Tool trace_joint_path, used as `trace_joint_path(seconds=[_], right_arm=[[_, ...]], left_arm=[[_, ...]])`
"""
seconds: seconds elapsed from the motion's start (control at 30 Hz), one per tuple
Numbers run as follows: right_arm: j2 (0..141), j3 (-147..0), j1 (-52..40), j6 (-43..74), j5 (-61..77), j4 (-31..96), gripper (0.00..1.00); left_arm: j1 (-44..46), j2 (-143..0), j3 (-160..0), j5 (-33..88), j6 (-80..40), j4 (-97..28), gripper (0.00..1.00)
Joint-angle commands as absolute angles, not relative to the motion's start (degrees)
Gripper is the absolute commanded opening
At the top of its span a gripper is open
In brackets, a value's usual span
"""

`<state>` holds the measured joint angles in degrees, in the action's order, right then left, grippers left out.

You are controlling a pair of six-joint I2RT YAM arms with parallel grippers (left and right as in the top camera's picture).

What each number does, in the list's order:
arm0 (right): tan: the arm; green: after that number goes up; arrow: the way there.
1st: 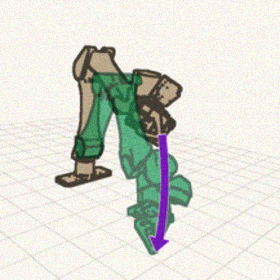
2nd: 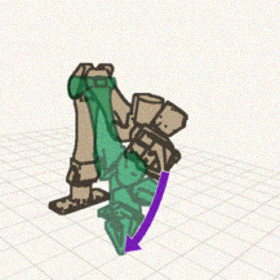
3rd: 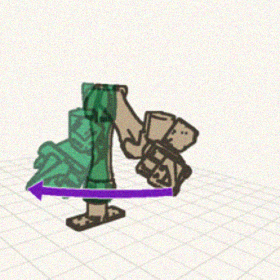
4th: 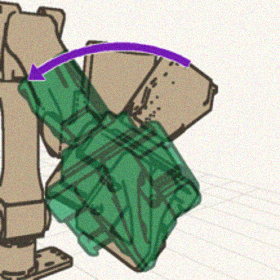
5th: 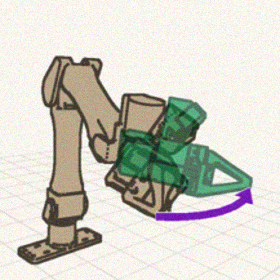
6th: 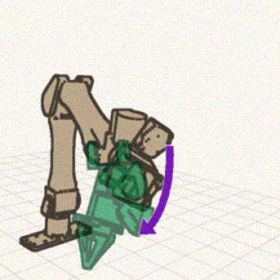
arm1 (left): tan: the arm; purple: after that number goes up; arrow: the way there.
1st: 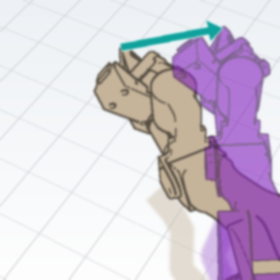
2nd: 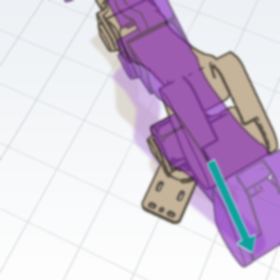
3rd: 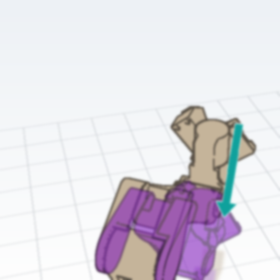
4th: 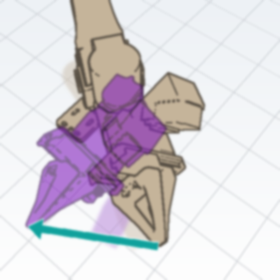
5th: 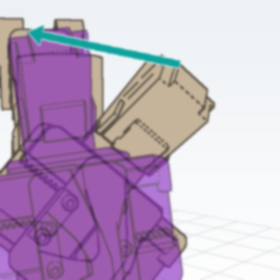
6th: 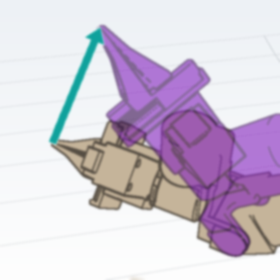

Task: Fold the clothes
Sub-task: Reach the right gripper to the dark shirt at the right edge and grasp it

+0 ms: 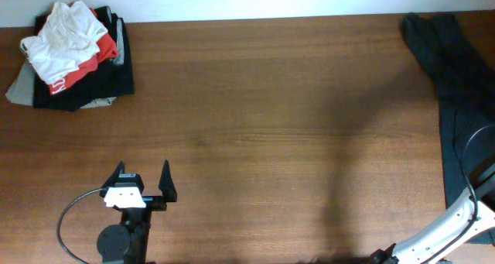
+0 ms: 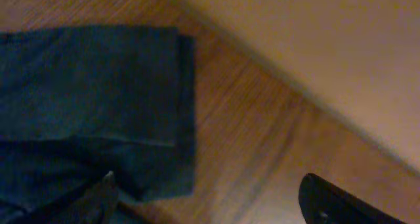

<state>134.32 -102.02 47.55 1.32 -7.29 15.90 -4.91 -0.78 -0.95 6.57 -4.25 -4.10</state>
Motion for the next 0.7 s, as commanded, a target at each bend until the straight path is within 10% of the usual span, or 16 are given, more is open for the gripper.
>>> trace_joint_path(seconds=[0.0,0.27,0.6,0.67], right_arm=[[137.6,-102.9,47.3,5.0,-3.9,13.8,0.88],[140.0,-102.9,47.2,5.0,-2.1,10.6,0.78],[138.5,-103.2,47.2,12.2,-2.1,11.6,0.04],[136.6,-103.2,47.2,14.2,-2.1,12.4,0.04]], left_arm=[[-5.1,-0.4,-0.5,6.2,-3.6,-4.1,0.99],[-5.1,-0.4,-0.5,6.2,-3.6,-4.1,0.99],[-5.1,-0.4,-0.5,6.2,-3.6,-4.1,0.99],[-5.1,-0.4,-0.5,6.2,-3.6,-4.1,0.99]])
